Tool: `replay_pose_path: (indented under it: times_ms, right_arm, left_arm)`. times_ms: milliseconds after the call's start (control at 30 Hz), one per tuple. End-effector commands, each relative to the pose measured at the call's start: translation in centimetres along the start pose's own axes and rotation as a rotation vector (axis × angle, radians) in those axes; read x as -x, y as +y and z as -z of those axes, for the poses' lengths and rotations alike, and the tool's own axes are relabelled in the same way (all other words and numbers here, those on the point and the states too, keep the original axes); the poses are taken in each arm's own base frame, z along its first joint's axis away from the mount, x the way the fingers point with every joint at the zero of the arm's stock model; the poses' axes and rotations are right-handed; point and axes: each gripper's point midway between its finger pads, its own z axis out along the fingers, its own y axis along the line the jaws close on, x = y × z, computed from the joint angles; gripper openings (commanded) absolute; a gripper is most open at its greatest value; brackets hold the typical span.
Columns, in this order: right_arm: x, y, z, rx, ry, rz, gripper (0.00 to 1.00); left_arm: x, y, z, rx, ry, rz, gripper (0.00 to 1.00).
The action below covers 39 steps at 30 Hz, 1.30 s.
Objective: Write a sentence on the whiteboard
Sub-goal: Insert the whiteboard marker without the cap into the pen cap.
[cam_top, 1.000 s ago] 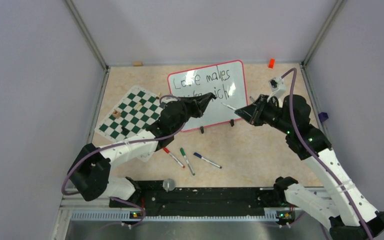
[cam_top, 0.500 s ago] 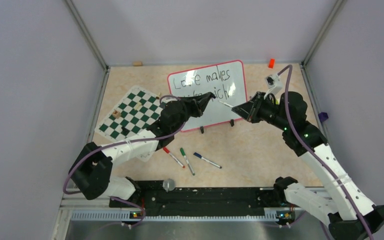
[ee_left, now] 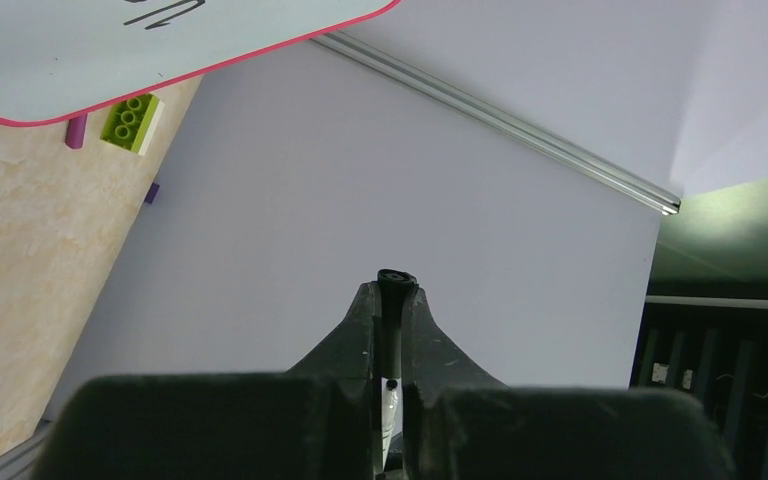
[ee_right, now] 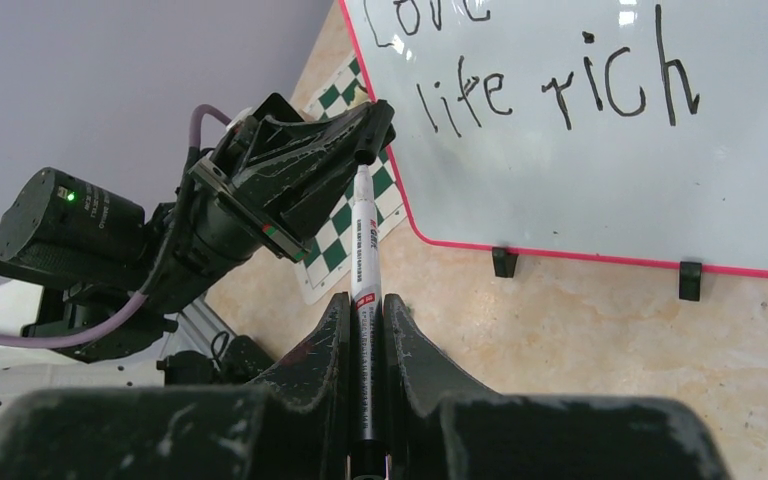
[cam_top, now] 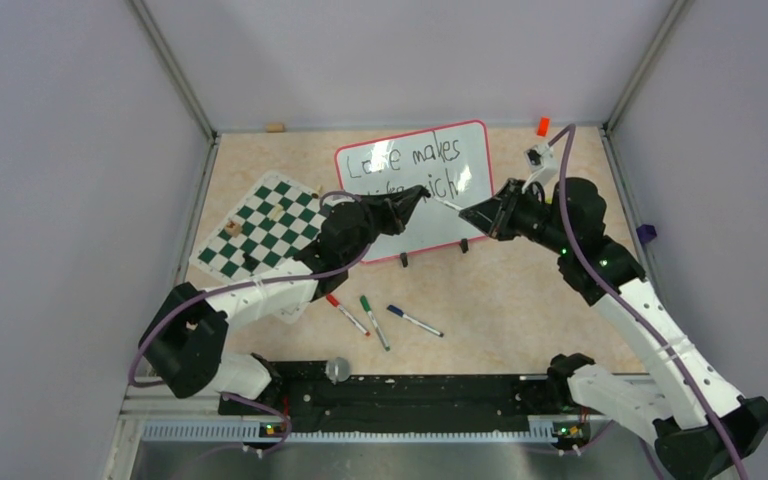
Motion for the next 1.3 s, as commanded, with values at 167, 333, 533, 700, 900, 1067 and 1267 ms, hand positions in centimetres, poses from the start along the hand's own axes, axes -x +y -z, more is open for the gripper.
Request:
replay_pose_path:
  times_ms: [167, 333, 533, 700, 900, 1067, 1267]
  right_arm:
    - [1.3, 0.7, -0.4, 0.04, -0.048, 0.024, 0.0]
    - [1.1, 0.6, -0.6, 0.039, -0.041, 0.021, 0.0]
    - [1.1, 0.6, -0.6, 0.04, -0.04, 0.021, 0.0]
    - [0.8, 0.3, -0.7, 0.032, -0.031, 0.019, 0.0]
    - [0.7, 0.4, -0.5, 0.033, -0.029, 0.025, 0.0]
    - [1.1, 1.0, 0.2, 0.048, -0.036, 0.046, 0.0]
    - [0.7, 0.7, 0.4, 0.036, -0.028, 0.045, 0.0]
  left_arm:
    - [-0.5, -1.1, -0.1, -0.042, 0.034, 0.019, 0.0]
    - [-0.7, -1.0, -0.3, -0.042, 0.048, 0.026, 0.0]
    - [-0.5, -1.0, -0.4, -0.046, 0.04, 0.036, 0.0]
    - [-0.5, -1.1, -0.5, -0.051, 0.044, 0.04, 0.0]
    - [-0.2, -1.3, -0.5, -0.053, 0.033, 0.041, 0.0]
    - [-0.1, -1.2, -0.5, -0.053, 0.031, 0.044, 0.0]
    - [-0.2, -1.4, -0.6, -0.056, 0.036, 0.046, 0.0]
